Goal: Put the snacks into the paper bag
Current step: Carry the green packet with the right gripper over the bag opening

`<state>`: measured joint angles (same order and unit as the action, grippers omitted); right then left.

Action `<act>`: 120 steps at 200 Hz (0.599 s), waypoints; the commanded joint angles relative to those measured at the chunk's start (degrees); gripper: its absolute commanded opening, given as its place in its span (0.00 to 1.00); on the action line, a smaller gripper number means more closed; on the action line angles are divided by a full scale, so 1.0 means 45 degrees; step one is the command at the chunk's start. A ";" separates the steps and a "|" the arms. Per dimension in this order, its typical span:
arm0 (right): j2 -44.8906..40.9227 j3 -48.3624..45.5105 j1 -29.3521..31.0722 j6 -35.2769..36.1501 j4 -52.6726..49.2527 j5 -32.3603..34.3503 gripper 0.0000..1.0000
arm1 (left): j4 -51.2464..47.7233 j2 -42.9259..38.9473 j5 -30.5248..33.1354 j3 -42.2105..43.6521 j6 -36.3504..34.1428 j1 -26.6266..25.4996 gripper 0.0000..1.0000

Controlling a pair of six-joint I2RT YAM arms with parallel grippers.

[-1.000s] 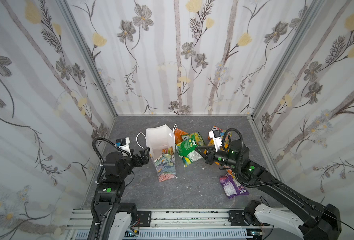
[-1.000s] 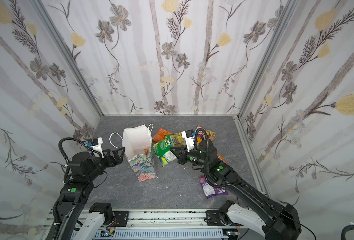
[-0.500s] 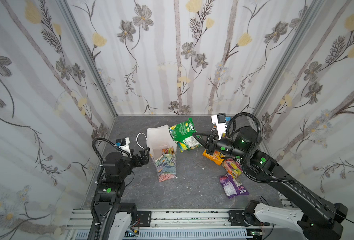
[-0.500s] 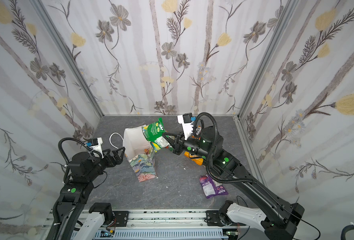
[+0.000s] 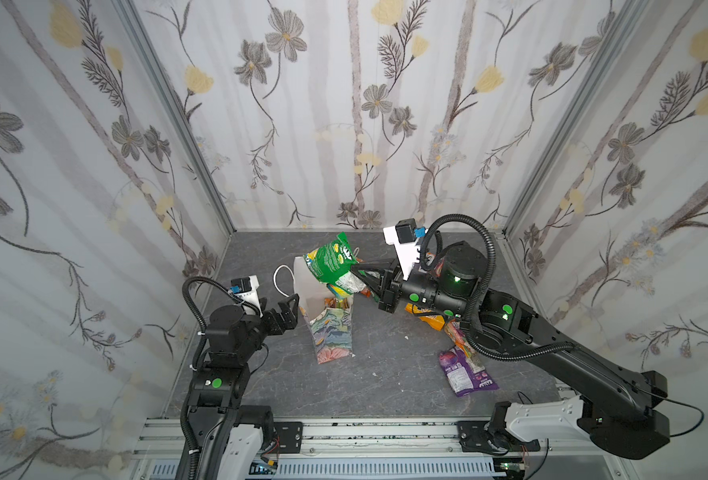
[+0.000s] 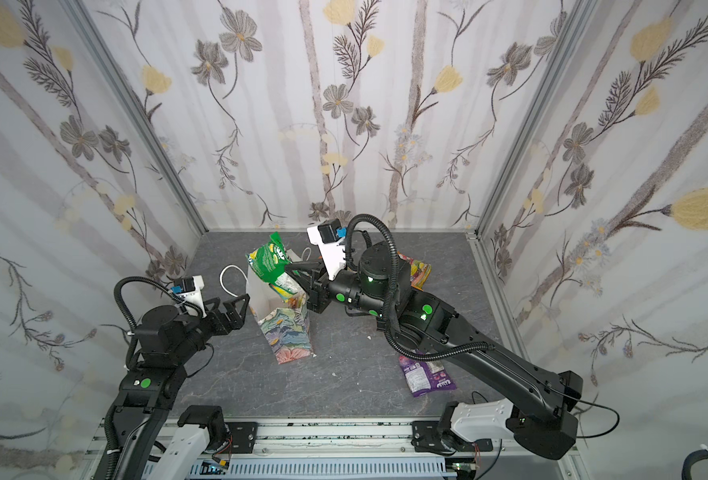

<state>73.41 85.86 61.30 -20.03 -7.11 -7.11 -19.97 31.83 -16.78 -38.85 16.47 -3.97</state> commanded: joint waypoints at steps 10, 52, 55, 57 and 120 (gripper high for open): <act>0.0566 0.0813 0.0443 0.0648 0.0106 0.1544 0.00 | 0.0293 -0.0024 -0.0134 0.0040 -0.0058 0.0003 1.00; 0.1806 0.2170 0.1454 0.1384 -0.1001 0.5364 0.00 | 0.0279 -0.0082 -0.0099 0.0040 -0.0086 0.0002 1.00; 0.1912 0.2257 0.1515 0.1439 -0.1086 0.5601 0.00 | 0.0282 -0.0082 -0.0117 0.0050 -0.0086 0.0003 1.00; 0.1979 0.2328 0.1549 0.1472 -0.1122 0.5745 0.00 | 0.0278 -0.0082 -0.0119 0.0042 -0.0086 0.0003 1.00; 0.3720 0.3912 0.1827 0.1918 -0.2413 0.7494 0.00 | 0.0282 -0.0099 -0.0100 0.0042 -0.0086 -0.0007 1.00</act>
<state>88.82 101.80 69.43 -12.93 -17.30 21.45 -19.94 31.48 -16.78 -38.81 16.47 -3.97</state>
